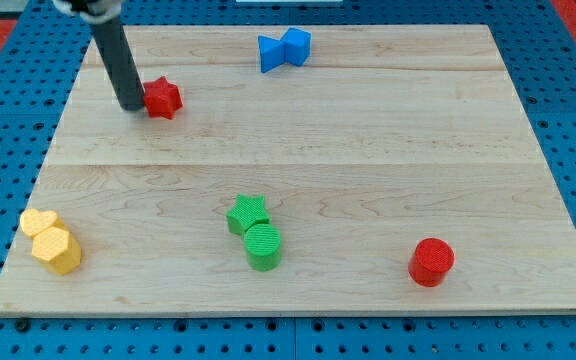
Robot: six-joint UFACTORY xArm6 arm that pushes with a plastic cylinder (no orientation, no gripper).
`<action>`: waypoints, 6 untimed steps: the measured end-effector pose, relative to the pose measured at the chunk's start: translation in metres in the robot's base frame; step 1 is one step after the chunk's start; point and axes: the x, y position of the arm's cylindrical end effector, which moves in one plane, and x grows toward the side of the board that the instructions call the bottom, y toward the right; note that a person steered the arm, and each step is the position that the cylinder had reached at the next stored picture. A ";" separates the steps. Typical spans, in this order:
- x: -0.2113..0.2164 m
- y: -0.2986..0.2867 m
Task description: Push the red star top left
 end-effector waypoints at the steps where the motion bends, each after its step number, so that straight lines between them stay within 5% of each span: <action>1: 0.008 0.048; 3: -0.083 -0.022; 6: -0.113 -0.042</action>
